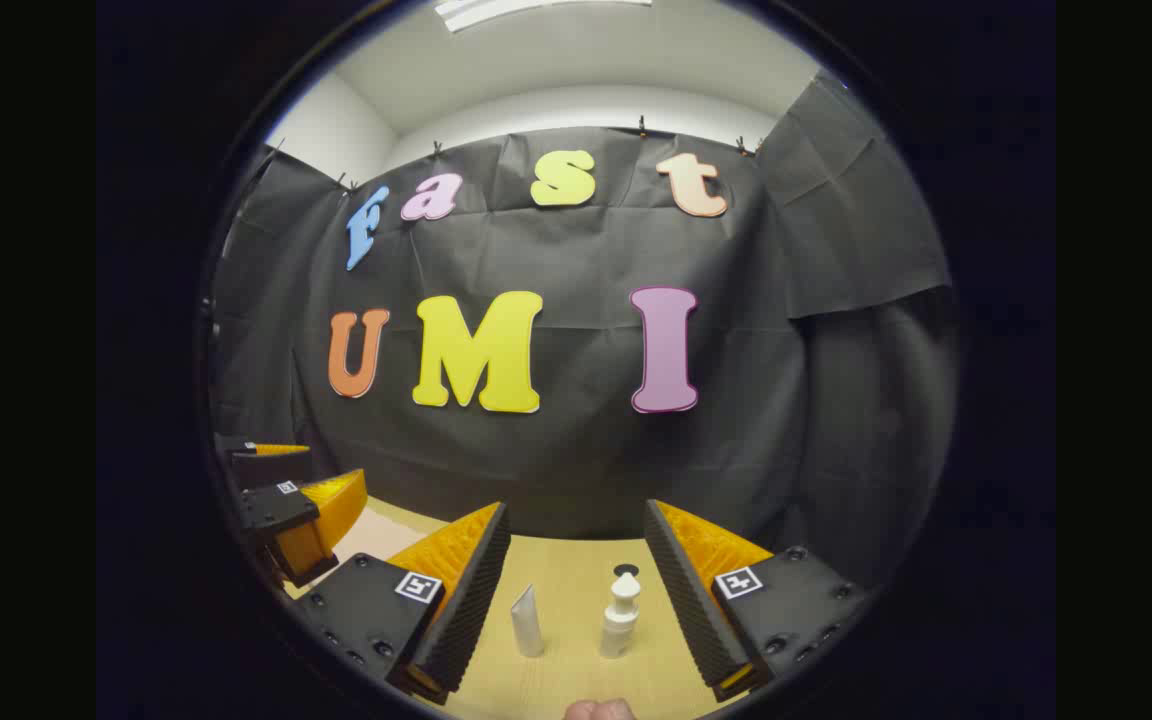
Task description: First open the suitcase, pack the skin care products into it, and then close the suitcase.
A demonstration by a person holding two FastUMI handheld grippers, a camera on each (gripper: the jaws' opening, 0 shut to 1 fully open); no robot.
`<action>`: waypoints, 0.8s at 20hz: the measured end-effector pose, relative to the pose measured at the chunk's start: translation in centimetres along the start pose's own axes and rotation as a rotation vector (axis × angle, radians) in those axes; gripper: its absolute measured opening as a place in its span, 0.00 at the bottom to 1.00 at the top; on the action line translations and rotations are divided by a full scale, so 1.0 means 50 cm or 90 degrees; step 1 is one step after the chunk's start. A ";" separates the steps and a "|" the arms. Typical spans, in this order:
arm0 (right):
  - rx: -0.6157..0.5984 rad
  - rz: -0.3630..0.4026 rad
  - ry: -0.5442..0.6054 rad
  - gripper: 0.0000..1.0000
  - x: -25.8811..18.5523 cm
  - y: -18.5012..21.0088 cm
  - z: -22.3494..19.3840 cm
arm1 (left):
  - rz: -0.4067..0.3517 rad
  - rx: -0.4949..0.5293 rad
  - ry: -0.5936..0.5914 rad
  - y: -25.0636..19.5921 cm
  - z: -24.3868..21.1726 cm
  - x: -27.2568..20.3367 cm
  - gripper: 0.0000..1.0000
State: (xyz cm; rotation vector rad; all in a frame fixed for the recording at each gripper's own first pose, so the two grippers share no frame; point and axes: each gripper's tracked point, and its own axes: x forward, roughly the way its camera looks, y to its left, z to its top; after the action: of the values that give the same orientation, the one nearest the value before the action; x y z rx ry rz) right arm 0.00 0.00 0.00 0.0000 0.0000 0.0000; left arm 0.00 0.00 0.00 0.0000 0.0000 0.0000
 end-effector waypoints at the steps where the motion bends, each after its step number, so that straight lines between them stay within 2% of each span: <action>1: -0.002 -0.001 0.000 0.80 0.003 0.000 -0.001 | 0.004 -0.001 0.001 0.002 0.001 0.002 0.99; 3: -0.001 0.001 0.001 0.78 0.013 -0.003 -0.002 | 0.013 0.000 0.001 0.010 0.001 0.009 0.99; 8: 0.008 0.011 0.000 0.80 0.026 -0.007 0.002 | 0.021 0.007 -0.001 0.006 0.006 0.012 0.98; 13: 0.009 0.018 0.014 0.80 0.017 -0.012 -0.007 | 0.025 -0.011 0.019 -0.011 -0.013 0.004 0.99; 16: -0.005 0.010 0.023 0.78 0.008 -0.026 -0.013 | -0.010 0.011 0.043 -0.030 -0.043 0.013 0.99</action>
State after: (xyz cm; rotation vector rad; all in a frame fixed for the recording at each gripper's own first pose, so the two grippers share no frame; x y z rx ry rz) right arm 0.38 -1.32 -0.65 -0.0072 0.0355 0.0159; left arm 0.65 -1.49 -2.15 0.0173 0.0670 -0.0164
